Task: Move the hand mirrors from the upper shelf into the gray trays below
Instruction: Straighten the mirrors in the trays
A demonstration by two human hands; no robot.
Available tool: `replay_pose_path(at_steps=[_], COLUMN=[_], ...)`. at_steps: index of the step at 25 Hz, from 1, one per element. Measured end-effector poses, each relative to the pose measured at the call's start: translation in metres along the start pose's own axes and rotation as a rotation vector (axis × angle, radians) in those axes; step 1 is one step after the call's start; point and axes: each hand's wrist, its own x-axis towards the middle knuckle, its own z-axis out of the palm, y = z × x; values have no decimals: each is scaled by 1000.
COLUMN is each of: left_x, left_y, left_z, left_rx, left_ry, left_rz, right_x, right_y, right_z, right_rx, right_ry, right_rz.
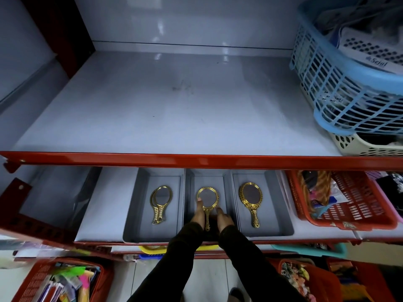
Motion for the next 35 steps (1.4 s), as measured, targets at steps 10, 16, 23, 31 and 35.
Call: replay_pose_path(at_steps=[10,16,23,31,35], left_x=[-45,-35,-28,-48,-52], left_y=[41,67,65,77,74], left_z=[-42,-115,-156,-155,-159], left_rx=[-14,-220,-201,-165,-89], left_ry=[36,168,206,129,126], left_rz=[199,309,121,71,66], right_x=[-24,-34,-16,-6,-15], right_y=[-30,-43,-24,-13,-7], right_z=[25,99,163,179,178], right_rx=[209,131,-45,-33,12], right_ry=[-42,-181,-123,-63,-66], right_rz=[-178,-185,-114,-170,-129])
